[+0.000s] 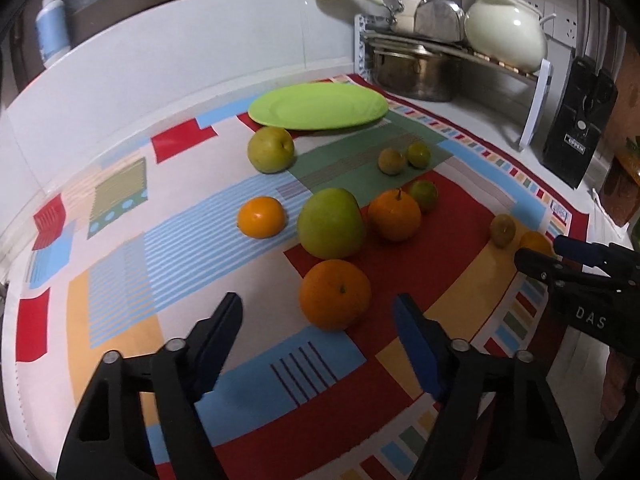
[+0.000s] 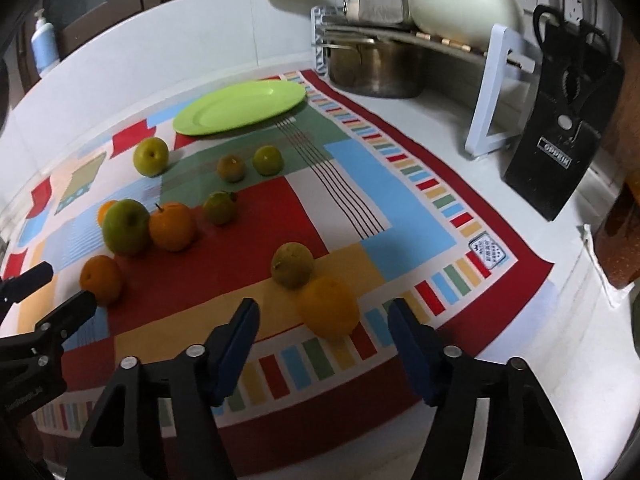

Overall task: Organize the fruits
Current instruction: 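Close the right tool on a tangerine while the left tool approaches another tangerine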

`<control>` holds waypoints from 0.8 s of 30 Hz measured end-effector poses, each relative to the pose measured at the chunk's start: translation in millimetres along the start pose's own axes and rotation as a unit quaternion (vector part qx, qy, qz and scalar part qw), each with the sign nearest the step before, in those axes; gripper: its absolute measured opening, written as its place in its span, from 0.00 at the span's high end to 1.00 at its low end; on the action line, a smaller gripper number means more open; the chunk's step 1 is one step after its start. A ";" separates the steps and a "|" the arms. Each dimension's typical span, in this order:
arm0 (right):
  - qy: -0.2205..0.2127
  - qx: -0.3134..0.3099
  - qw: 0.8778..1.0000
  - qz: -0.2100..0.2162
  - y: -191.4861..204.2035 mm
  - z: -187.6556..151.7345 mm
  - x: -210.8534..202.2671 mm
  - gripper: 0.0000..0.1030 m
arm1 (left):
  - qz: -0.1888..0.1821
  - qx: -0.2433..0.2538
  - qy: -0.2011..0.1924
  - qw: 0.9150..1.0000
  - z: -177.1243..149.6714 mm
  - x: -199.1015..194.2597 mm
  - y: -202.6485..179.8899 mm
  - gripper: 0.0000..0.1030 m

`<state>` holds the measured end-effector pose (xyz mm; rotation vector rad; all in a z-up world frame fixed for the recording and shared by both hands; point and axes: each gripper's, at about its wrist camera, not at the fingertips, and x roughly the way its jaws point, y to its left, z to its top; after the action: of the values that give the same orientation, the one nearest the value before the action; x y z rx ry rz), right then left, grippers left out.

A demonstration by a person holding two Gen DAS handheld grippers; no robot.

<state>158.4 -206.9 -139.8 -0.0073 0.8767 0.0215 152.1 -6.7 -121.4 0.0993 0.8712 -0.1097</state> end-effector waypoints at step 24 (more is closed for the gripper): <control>0.008 0.017 1.000 0.018 5.6 0.9 0.1 0.66 | -0.038 0.021 -0.001 0.999 9.0 1.7 -0.5 0.63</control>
<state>159.0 -201.3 -139.4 0.0408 0.8933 0.0406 160.0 -8.5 -116.9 0.1060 0.8706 -0.1988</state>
